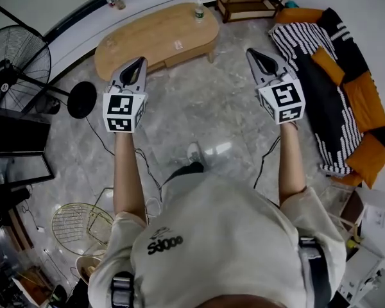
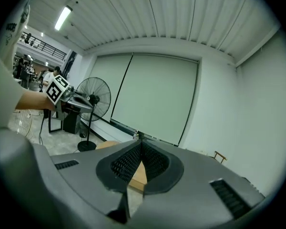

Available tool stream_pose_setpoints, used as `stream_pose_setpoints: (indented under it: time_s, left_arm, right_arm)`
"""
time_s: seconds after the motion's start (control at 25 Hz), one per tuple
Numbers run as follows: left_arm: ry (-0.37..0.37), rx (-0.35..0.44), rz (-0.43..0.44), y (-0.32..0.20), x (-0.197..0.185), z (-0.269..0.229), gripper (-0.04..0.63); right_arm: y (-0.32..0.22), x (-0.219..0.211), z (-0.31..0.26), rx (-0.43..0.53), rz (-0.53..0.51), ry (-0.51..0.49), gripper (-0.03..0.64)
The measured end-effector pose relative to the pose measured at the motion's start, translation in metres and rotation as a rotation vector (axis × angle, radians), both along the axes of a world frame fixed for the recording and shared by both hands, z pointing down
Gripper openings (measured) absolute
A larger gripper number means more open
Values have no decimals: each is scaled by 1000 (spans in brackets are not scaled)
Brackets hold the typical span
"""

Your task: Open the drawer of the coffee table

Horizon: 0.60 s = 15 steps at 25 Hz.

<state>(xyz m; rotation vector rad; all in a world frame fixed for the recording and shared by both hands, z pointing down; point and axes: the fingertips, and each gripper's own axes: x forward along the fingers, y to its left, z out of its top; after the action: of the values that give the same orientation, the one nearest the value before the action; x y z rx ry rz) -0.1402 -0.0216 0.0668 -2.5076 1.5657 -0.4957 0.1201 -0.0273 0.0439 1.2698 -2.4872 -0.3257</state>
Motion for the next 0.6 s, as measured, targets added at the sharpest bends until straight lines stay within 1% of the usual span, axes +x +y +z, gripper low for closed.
stream_pose_setpoints:
  time_s: [0.12,0.2,0.4,0.6]
  left_arm:
    - [7,-6,-2,-25,-18,4,17]
    - [13,-13,-1,-42,-30,6,17]
    - [11,-28,17,-78,-50,13,18]
    - [33,-51,11,-105,-64,28,17]
  right_arm:
    - [-22,-22,9,-19,-8,31,6]
    - [-39,-32,12,-25,12,25,6]
    - [-77,-40,18,-63,85,-17,6]
    - [-106,-49,39,-100,99,11,6]
